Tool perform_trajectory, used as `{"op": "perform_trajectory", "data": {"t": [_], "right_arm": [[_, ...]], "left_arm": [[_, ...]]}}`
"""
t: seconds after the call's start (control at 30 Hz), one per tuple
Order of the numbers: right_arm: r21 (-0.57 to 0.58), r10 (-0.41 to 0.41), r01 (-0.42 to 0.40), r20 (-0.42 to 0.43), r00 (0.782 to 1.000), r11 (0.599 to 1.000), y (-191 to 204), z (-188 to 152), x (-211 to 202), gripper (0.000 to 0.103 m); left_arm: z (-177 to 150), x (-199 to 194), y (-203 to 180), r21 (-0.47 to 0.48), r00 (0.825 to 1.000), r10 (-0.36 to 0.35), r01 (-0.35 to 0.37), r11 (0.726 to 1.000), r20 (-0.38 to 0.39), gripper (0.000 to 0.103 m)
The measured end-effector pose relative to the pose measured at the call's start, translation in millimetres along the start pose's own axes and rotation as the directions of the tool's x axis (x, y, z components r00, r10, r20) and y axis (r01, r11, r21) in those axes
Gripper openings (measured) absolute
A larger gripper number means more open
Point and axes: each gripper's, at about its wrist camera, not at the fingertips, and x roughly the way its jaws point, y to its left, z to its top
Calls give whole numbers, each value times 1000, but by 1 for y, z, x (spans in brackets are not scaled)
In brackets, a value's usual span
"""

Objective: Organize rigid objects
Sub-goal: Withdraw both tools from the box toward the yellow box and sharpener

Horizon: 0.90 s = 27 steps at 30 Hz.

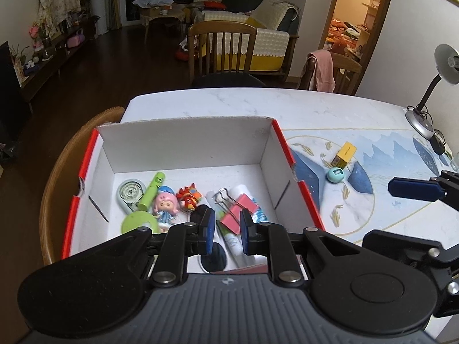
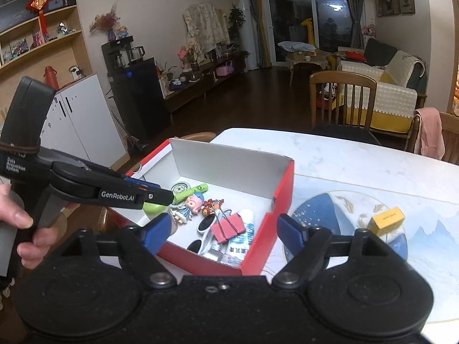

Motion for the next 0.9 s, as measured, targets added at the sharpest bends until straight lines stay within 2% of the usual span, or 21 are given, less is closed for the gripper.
{"op": "perform_trajectory", "data": {"t": [0.27, 0.43, 0.53, 0.6, 0.63, 0.83, 0.9], "right_arm": [[31, -2, 2, 9, 1000, 1000, -27, -13, -18, 90], [50, -22, 22, 7, 1000, 999, -48, -22, -29, 90], [66, -42, 41, 2, 999, 997, -63, -27, -34, 90], [78, -58, 58, 2, 998, 995, -75, -30, -39, 90], [83, -66, 65, 2, 998, 994, -81, -31, -41, 90], [91, -116, 116, 1, 993, 989, -115, -33, -50, 90], [81, -133, 133, -3, 991, 988, -126, -32, -51, 91]], "left_arm": [[-8, 4, -31, 12, 1000, -10, 10, 1000, 11, 17], [-12, 9, -55, 24, 999, -31, 30, 999, 20, 20], [-12, 14, -71, 38, 999, -48, 47, 998, 21, 35], [-12, 18, -83, 47, 998, -58, 57, 997, 25, 67], [-12, 19, -89, 53, 998, -63, 61, 997, 32, 72], [-7, 36, -121, 76, 997, -79, 77, 994, 25, 76], [-5, 43, -131, 83, 997, -76, 74, 994, 27, 81]]}}
